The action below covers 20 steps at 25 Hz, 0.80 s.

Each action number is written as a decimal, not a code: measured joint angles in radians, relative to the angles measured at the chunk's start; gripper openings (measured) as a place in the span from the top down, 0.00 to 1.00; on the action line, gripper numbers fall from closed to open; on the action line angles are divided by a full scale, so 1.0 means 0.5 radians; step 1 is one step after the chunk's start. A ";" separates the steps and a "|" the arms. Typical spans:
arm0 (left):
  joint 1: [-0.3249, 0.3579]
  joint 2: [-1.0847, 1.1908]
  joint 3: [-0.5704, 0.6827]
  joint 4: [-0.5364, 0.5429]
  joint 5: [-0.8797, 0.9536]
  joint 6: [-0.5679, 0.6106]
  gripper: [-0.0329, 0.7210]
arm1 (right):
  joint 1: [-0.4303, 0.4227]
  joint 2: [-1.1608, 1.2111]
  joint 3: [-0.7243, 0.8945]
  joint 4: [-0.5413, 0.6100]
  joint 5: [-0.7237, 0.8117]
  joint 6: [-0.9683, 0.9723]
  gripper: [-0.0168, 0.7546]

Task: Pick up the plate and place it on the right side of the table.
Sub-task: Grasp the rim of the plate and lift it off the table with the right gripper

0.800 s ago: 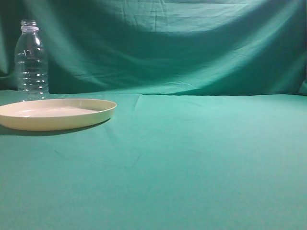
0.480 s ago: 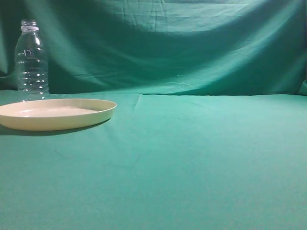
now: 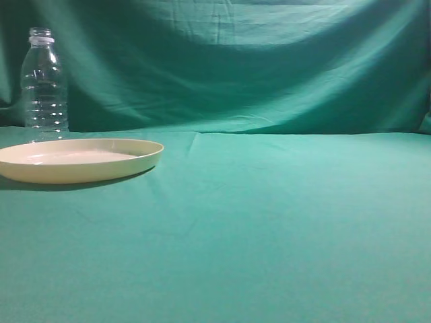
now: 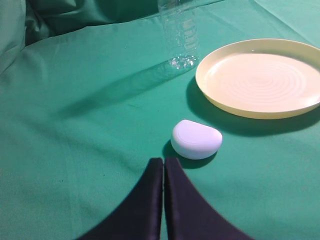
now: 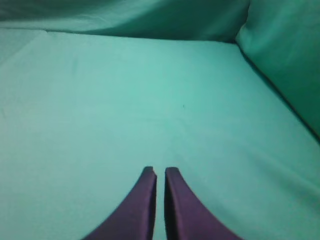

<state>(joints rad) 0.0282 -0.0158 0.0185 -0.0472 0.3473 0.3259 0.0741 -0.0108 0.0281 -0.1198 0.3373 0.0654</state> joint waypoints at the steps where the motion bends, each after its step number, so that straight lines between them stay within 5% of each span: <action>1: 0.000 0.000 0.000 0.000 0.000 0.000 0.96 | 0.000 0.000 0.000 -0.004 -0.102 0.000 0.92; 10: 0.000 0.000 0.000 0.000 0.000 0.000 0.96 | 0.000 0.000 0.000 -0.039 -1.115 0.281 0.92; 16: 0.000 0.000 0.000 0.000 0.000 0.000 0.96 | 0.000 0.231 -0.363 -0.060 -0.660 0.603 0.92; 20: 0.000 0.000 0.000 0.000 0.000 0.000 0.96 | 0.000 0.642 -0.758 -0.056 -0.081 0.612 0.92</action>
<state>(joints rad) 0.0282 -0.0158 0.0185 -0.0472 0.3473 0.3259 0.0741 0.3104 -0.3508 -0.1480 0.2967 0.3714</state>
